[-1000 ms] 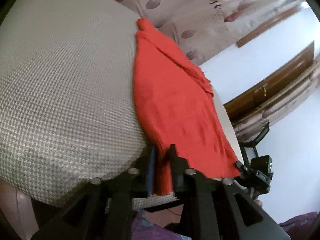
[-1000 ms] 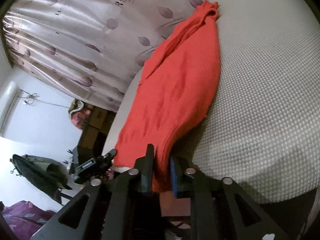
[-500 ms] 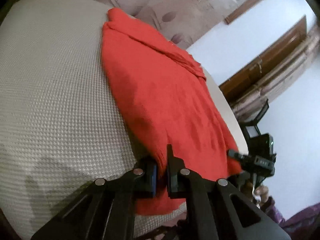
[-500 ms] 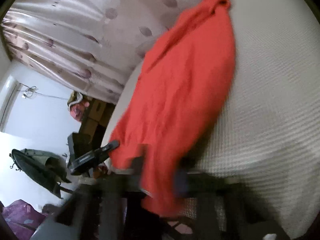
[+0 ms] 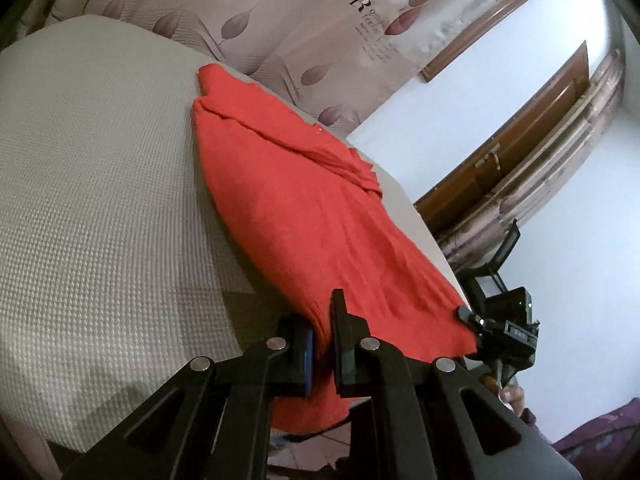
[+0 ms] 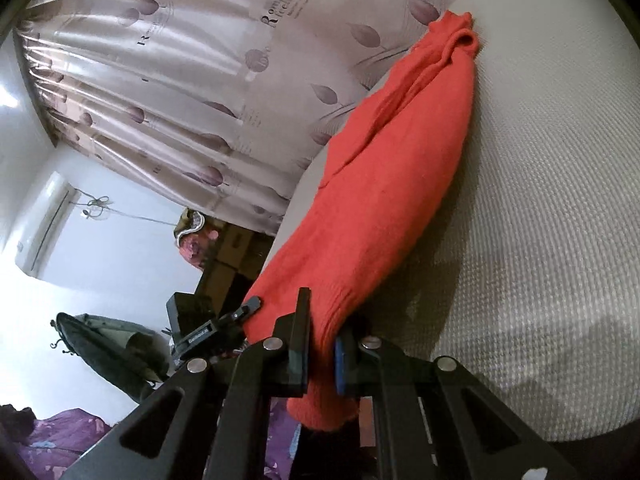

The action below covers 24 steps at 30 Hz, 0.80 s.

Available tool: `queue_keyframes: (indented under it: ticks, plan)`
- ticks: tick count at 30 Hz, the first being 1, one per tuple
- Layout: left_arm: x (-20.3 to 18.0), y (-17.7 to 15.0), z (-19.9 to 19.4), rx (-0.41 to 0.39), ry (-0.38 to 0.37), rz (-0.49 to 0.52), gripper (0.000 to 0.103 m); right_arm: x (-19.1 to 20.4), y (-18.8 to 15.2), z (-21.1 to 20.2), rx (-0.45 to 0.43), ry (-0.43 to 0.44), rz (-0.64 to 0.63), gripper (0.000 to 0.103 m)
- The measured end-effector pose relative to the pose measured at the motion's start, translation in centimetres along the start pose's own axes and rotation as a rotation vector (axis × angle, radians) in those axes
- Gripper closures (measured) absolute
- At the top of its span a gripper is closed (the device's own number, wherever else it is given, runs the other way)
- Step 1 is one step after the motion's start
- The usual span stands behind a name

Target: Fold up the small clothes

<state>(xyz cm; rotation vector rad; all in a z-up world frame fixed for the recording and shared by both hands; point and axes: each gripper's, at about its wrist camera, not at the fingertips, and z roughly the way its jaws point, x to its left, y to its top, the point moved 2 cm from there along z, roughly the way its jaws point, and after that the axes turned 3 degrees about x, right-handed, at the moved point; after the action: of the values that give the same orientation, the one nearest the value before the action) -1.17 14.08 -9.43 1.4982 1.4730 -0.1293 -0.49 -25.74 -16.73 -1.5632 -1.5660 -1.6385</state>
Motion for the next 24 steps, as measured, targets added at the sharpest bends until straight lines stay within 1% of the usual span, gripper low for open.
queue_keyframes:
  ticks: [7,10,12,17,20,24]
  plan:
    - [0.0,-1.3,-0.8,0.007,-0.005,-0.018,0.096,0.5,-1.0,-0.6,0.001,0.017,0.009,0.093]
    - [0.2,-2.3,-1.6,0.015,-0.009,-0.04,0.096,0.7,-1.7,-1.3,0.002,0.021,0.021,0.093]
    - [0.0,-3.2,-2.3,0.02,-0.007,-0.038,0.096,1.0,-2.4,-1.7,0.006,0.027,0.027,0.093]
    - [-1.6,-5.0,-4.1,0.032,-0.031,-0.018,0.096,2.2,-4.3,-3.3,0.015,0.048,0.056,0.093]
    - [-2.5,-4.8,-5.1,0.018,-0.037,-0.003,0.096,3.2,-4.5,-4.3,0.005,0.063,0.067,0.093]
    - [-3.3,-2.2,-5.2,-0.02,-0.062,0.001,0.096,4.2,-2.3,-4.9,-0.022,0.094,0.064,0.093]
